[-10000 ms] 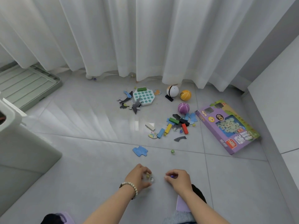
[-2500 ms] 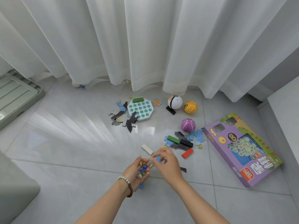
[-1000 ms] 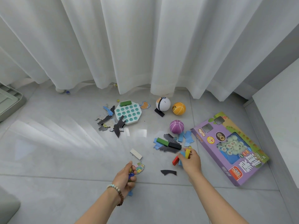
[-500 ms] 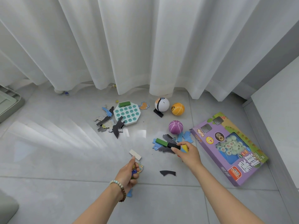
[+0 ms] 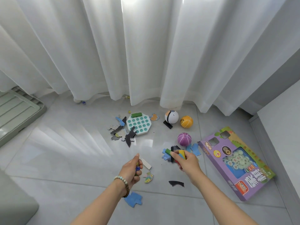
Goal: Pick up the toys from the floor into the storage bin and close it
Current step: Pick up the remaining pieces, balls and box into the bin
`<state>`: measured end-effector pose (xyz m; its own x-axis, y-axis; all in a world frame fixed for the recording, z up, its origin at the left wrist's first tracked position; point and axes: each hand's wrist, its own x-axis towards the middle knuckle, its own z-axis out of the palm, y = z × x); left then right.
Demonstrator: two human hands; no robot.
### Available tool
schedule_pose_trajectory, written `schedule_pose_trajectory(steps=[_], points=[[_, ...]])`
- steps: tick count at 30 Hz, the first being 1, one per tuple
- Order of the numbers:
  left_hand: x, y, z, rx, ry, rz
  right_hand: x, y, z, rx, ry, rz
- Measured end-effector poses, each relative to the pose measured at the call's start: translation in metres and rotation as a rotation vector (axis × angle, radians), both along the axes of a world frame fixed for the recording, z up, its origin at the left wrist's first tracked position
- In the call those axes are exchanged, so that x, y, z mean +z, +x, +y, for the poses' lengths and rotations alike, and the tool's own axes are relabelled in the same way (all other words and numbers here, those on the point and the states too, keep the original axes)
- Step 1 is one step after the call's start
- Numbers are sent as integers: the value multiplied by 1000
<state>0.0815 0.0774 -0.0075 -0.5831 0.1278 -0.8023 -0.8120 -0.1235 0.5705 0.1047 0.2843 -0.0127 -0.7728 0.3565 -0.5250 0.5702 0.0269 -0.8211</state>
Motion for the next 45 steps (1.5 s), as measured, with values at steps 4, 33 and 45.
schedule_pose_trajectory(steps=[4, 33, 45], points=[[64, -18, -44, 62, 15, 92, 95, -24, -52, 196, -265, 65], [159, 233, -596, 1142, -70, 117, 167, 86, -678, 967, -505, -471], [204, 154, -531, 677, -274, 248, 218, 3, -548, 942, -148, -13]])
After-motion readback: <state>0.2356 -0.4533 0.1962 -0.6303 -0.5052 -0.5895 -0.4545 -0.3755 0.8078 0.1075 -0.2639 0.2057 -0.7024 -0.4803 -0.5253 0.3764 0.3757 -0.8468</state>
